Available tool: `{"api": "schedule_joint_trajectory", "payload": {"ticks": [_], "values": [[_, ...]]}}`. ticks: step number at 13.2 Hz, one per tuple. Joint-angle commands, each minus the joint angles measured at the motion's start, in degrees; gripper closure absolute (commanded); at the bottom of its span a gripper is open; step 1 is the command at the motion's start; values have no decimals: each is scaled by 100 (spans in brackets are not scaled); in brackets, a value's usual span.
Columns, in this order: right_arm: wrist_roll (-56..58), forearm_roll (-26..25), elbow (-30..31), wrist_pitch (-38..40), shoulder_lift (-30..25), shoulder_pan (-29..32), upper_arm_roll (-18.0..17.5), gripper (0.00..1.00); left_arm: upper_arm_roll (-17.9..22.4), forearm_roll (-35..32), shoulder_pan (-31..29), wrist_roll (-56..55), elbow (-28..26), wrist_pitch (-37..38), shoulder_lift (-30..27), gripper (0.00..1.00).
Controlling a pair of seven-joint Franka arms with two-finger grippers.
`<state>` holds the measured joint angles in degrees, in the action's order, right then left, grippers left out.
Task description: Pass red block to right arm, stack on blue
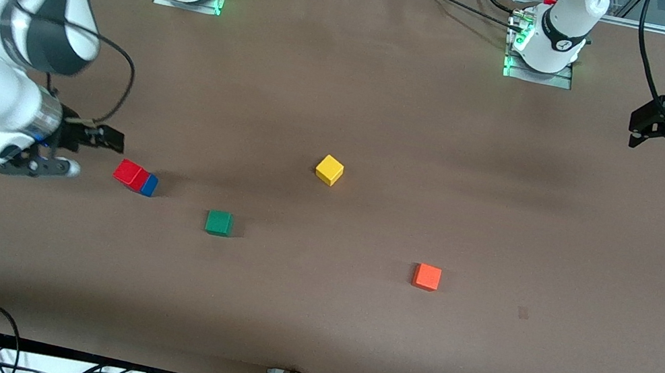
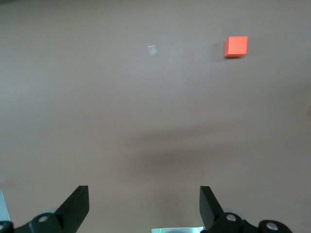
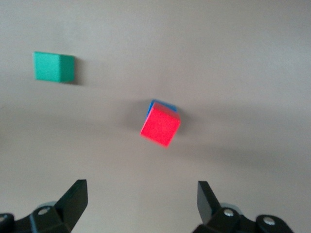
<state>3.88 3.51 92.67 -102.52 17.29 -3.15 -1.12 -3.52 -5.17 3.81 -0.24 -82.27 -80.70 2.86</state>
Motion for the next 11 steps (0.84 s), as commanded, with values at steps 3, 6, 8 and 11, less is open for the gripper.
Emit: {"api": "schedule_joint_trajectory", "payload": {"ticks": [3, 6, 8, 11], "values": [[-81, -78, -1830, 2504, -111, 16, 524, 0, 528, 666, 138, -143, -299, -465, -76, 0], [-72, -96, -1589, 2432, -838, 25, 622, 0, 283, 657, 120, -161, -334, -447, -93, 0], [-124, -289, -266, 1827, -1742, 78, 543, 0, 212, 421, 120, -161, -299, -490, -128, 0], [76, -333, 234, 1612, -1888, 506, 272, 0, 247, 420, 111, -65, -290, -605, -225, 0]]}}
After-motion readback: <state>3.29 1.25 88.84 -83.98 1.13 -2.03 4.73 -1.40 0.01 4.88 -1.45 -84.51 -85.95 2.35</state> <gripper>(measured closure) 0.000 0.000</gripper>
